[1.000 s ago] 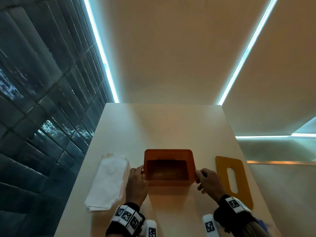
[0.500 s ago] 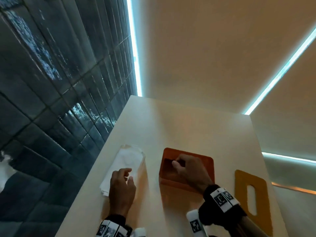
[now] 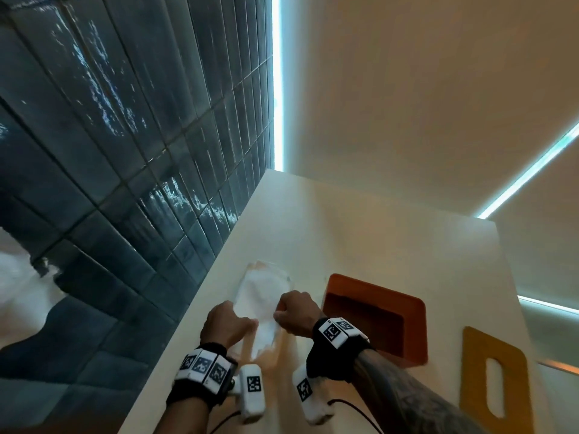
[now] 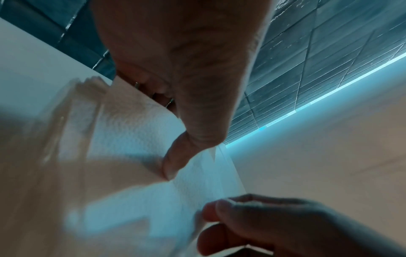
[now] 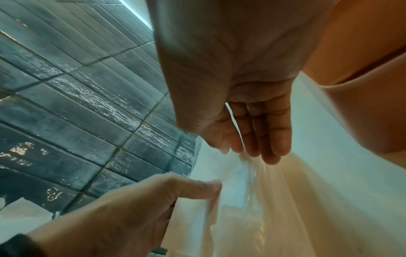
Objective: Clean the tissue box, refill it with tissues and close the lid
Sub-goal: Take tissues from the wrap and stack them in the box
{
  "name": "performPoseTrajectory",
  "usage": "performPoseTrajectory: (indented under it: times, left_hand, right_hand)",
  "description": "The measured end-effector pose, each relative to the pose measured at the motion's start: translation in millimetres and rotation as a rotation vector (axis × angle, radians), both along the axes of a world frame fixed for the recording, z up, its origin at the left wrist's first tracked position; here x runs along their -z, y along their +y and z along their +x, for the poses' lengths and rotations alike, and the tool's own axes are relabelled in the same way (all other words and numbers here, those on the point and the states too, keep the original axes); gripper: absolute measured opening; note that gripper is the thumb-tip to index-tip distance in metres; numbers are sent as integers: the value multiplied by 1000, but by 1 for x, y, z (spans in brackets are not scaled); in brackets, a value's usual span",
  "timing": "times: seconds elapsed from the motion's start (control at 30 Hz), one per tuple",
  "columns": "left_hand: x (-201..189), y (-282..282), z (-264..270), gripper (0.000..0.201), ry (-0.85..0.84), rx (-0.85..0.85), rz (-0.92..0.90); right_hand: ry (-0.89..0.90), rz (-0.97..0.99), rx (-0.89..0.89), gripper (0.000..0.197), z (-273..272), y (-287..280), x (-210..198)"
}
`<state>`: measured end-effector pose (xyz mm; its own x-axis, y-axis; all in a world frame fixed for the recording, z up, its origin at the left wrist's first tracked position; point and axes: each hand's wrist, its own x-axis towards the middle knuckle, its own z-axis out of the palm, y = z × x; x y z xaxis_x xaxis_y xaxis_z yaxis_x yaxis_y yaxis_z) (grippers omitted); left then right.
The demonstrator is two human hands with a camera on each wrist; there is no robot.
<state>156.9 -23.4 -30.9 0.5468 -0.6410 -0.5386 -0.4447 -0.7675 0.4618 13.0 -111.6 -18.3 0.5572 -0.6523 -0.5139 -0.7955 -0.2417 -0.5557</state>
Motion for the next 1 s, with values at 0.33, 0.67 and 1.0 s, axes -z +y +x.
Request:
performPoseTrajectory:
  times: [0.33, 0.67, 1.0]
  left_hand:
    - [2, -1, 10, 41, 482, -180, -115]
    - [-19, 11, 22, 56, 1024, -345, -331]
    - [-55, 27, 17, 42, 1262, -148, -460]
  right_hand:
    - [-58, 117, 116, 26, -8, 3, 2]
    - [-266, 492, 541, 98, -12, 0, -1]
    - [-745, 1059, 776, 110, -26, 0, -18]
